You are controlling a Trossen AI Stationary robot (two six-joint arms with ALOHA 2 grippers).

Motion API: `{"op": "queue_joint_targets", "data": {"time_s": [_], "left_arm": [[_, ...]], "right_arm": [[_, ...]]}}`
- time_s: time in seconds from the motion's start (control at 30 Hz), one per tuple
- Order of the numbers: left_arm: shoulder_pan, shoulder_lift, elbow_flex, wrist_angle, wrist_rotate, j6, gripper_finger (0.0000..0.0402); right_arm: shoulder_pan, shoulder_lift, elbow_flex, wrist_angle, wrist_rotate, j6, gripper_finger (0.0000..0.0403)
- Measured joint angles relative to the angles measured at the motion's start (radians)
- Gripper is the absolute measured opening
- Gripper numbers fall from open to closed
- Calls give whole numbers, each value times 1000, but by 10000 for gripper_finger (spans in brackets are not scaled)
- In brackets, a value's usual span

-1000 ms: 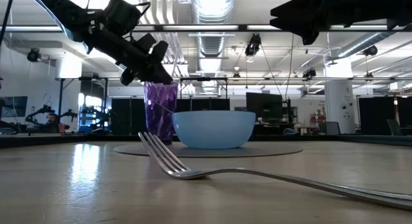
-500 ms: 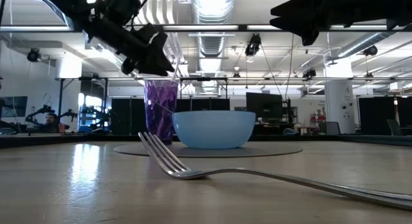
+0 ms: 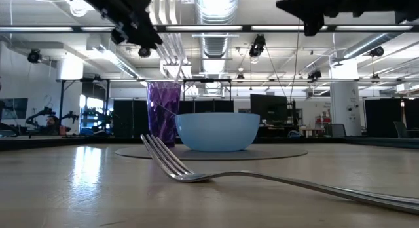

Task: Pick & Place Utensil
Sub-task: Put the silver fork into the blue bowl on the gray mat

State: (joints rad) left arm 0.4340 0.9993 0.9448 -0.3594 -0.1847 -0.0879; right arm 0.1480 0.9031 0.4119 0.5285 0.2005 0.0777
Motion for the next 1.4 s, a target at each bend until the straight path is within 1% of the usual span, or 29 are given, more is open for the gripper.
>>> {"op": "queue_joint_targets", "data": {"time_s": [0.13,0.2,0.27,0.37,0.43,0.5,0.57,0.67,0.77,0.93,1.1,1.27,1.4], "left_arm": [[-18,-61,11,-71,44,40,172],[-25,-90,3,-90,69,64,172],[-31,-115,-1,-123,98,92,172],[-42,-140,-2,-150,155,145,172],[-48,-150,-2,-153,191,187,172],[-53,-152,-3,-153,221,234,172],[-55,-152,-4,-155,253,261,172],[-66,-152,-20,-168,354,218,172],[-82,-152,-43,-174,454,207,172],[-103,-158,-80,-174,461,136,172],[-147,-168,-101,-185,462,96,172],[-224,-180,-101,-189,494,56,172],[-286,-187,-101,-193,498,49,172]], "right_arm": [[12,0,49,-5,0,-27,178],[12,0,89,-40,7,-47,178],[11,0,145,-128,23,-59,178],[11,1,250,-337,105,-45,178],[11,14,318,-457,164,12,178],[11,38,368,-531,200,66,178],[11,71,409,-562,203,101,178],[12,138,466,-587,201,138,178],[23,214,539,-643,170,147,178],[52,345,707,-873,157,161,178],[102,493,868,-1084,155,226,178],[168,635,1019,-1192,90,283,178],[219,745,1136,-1243,80,319,178]]}}
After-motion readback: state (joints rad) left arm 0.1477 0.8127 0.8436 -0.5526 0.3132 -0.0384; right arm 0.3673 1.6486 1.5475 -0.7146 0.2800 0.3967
